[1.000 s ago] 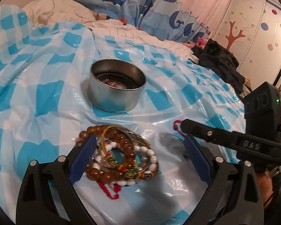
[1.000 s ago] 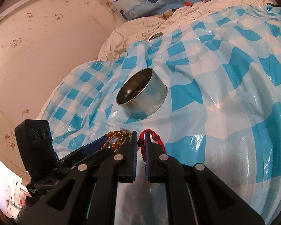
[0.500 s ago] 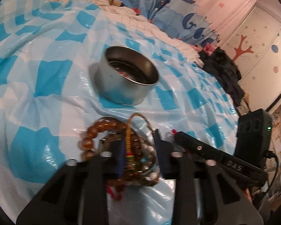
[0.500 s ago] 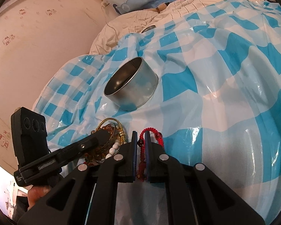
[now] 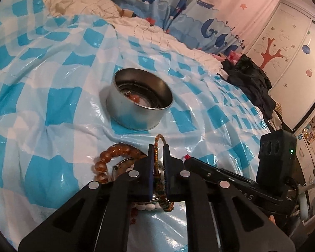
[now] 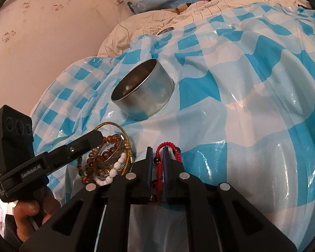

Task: Organize jewelry
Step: 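Press the pile with the left gripper while the right gripper pulls the red bracelet free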

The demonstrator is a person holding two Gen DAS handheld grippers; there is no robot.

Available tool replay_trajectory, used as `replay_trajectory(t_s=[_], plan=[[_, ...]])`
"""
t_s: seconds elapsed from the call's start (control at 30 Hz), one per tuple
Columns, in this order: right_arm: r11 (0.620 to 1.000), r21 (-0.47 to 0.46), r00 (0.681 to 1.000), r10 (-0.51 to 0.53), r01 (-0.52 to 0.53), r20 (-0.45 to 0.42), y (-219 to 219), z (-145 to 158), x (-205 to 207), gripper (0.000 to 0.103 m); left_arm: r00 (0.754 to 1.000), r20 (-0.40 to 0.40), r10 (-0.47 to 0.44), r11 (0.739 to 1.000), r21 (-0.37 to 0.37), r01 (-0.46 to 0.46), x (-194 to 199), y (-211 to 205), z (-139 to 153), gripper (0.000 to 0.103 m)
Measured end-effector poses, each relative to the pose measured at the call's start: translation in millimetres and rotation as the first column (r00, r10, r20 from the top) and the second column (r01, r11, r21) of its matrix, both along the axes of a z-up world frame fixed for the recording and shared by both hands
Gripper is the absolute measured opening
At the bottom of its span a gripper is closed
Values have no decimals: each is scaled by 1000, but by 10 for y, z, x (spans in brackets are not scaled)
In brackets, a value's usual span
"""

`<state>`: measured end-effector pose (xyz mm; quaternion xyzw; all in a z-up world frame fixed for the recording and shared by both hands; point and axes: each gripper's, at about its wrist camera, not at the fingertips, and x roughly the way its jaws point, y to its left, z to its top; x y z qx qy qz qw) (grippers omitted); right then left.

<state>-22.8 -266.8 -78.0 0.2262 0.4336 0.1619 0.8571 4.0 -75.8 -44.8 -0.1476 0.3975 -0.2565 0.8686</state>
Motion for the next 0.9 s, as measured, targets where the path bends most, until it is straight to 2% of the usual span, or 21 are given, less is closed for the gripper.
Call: replay_trajectory(t_s=[0.13,0.23,0.3,0.47,0.67,0.9], plan=[[996,-85,1000,21,-20,17,101,10,-16,14,1000,-8,17,1000,7,-17,23,62,-49,7],[991,-132,999,28,-23,36,156,14,-38,12,1000,11,11,1000,6,-11,0,58,-22,3],[992,-128,999,15,-10,39,130,-6,-41,9,999,37,2,1000,17,-3,-35,25,19,3],[992,-123,999,18,-12,48,120,-14,-45,8,997,71,-17,998,69,12,-72,-104,20,3],[996,-89,999,15,-11,47,83,-28,-56,11,997,73,-32,997,71,27,-76,-150,-47,3],[987,-161,999,24,-17,43,181,-16,-56,12,996,79,-40,998,61,35,-97,-145,-49,3]])
